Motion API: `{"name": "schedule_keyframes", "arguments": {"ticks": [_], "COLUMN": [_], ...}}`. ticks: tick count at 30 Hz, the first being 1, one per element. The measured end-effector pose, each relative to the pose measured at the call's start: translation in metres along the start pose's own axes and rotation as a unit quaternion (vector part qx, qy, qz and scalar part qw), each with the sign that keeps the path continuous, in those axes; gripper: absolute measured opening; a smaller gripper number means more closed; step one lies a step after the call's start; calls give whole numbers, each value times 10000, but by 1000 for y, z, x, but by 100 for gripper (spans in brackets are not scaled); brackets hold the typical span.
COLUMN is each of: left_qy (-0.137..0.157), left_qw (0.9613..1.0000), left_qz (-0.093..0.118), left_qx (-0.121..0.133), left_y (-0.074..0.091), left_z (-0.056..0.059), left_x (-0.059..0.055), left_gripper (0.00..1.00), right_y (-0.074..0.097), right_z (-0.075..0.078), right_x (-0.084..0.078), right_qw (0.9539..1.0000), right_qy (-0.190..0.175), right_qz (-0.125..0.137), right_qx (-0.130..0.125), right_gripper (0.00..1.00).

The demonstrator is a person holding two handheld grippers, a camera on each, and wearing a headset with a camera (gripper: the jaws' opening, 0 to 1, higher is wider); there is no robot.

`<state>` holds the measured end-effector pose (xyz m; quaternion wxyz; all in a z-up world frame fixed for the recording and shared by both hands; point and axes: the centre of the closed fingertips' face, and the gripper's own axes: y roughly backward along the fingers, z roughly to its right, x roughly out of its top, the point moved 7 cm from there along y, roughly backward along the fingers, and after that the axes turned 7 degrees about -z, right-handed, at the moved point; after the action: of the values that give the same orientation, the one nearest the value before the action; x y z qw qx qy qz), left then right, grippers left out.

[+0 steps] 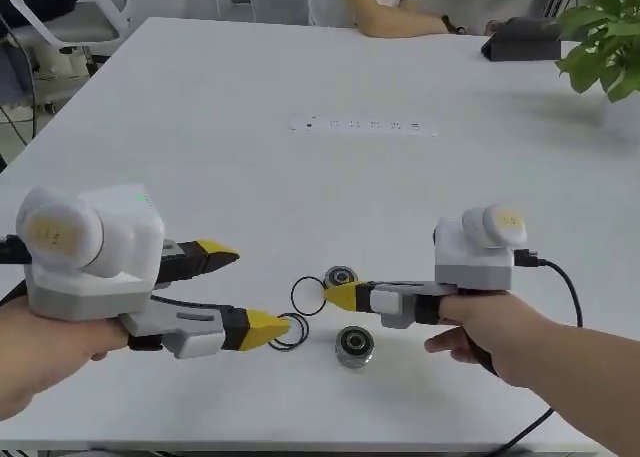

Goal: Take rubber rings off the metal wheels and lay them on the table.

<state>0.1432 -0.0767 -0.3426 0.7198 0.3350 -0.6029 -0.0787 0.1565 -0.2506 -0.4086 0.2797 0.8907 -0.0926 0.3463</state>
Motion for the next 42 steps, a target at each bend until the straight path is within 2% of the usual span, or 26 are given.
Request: {"name": "schedule_keyframes", "arguments": {"ticks": [15, 26, 34, 42], "left_qy": [90, 35, 53, 45], "left_qw": [9999, 9998, 9997, 9997], "left_qz": [-49, -98, -104, -117], "left_qx": [125, 179, 199, 220], "left_y": [10, 13, 15, 15], "left_z": [-3, -3, -3, -4], "left_x": [-11, -13, -14, -15], "left_gripper": [61, 62, 62, 61], "right_y": [-15, -24, -28, -28], "right_z": [-10, -13, -9, -5], "right_x": [-11, -16, -19, -19], "right_qw": [9992, 9984, 9978, 9974], "right_qy": [96, 120, 170, 244], "right_qz": [-350, -513, -646, -664], "right_qx": [163, 191, 53, -113], "right_gripper": [0, 0, 0, 0]}}
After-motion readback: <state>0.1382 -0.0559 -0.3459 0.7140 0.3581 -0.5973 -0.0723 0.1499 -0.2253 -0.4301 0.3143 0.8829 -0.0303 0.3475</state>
